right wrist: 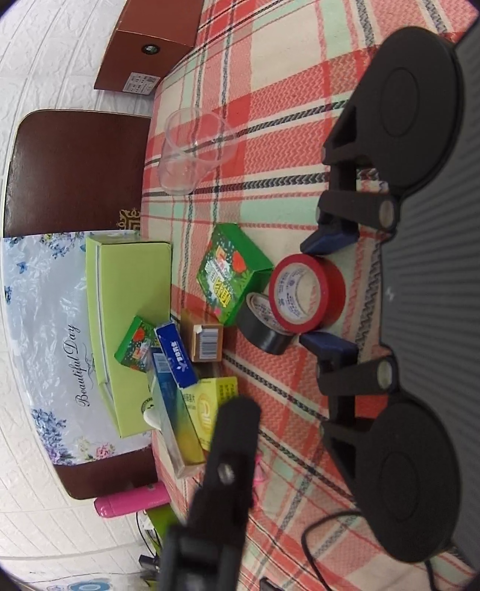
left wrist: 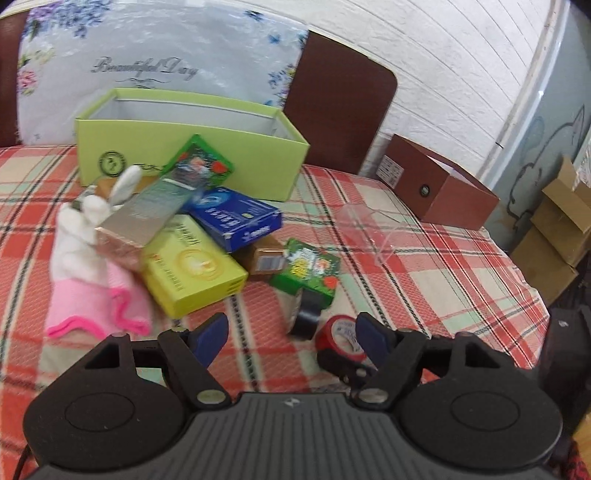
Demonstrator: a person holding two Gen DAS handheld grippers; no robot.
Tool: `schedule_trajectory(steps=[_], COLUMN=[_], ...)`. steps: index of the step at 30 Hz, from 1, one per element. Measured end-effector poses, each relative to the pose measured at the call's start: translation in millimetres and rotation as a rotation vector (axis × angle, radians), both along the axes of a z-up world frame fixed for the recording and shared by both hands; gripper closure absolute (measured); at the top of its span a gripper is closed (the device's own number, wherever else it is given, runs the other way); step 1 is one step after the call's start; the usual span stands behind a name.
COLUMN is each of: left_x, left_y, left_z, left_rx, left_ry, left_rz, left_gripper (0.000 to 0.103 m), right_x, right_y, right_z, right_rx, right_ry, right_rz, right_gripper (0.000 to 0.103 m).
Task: Organize objects
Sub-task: 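Grasp black tape roll with left tool while right tool grasps red tape roll, then carry both tape rolls into the lime-green box and open both tools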
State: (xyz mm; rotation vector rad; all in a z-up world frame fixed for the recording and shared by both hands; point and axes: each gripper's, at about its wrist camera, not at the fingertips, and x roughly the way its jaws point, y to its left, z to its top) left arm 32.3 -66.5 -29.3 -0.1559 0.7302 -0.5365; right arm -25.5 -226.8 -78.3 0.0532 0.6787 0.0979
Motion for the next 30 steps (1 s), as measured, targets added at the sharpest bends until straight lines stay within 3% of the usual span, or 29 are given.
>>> schedule_trajectory(steps=[4, 10, 11, 12, 15, 20, 25, 30], left_x=[16, 38, 41, 41, 37, 7, -13, -8], left_y=[-23, -41, -42, -42, -33, -11, 12, 10], left_z=[-12, -30, -31, -32, -30, -26, -28, -27], left_rx=[0.016, 0.045, 0.058, 0.070, 0.061, 0.136, 0.121, 0.101], left_ry=[0.030, 0.085, 0.087, 0.087, 0.092, 0.078, 0.105, 0.110], left_rz=[-0.044, -0.053, -0.060, -0.062, -0.068, -0.055, -0.001, 0.023], left_gripper=[0.033, 0.064, 0.076, 0.083, 0.084, 0.084, 0.084, 0.082], right_x=[-13, -29, -31, -31, -32, -27, -22, -21], right_y=[-8, -20, -21, -22, -22, -19, -15, -12], right_z=[0, 2, 2, 3, 4, 4, 2, 2], right_rx=[0.004, 0.011, 0.013, 0.014, 0.016, 0.011, 0.015, 0.018], right_ry=[0.005, 0.013, 0.013, 0.013, 0.010, 0.016, 0.018, 0.015], right_rz=[-0.009, -0.031, -0.033, -0.033, -0.033, -0.016, 0.001, 0.000], right_gripper=[0.058, 0.058, 0.058, 0.058, 0.058, 0.056, 0.056, 0.056])
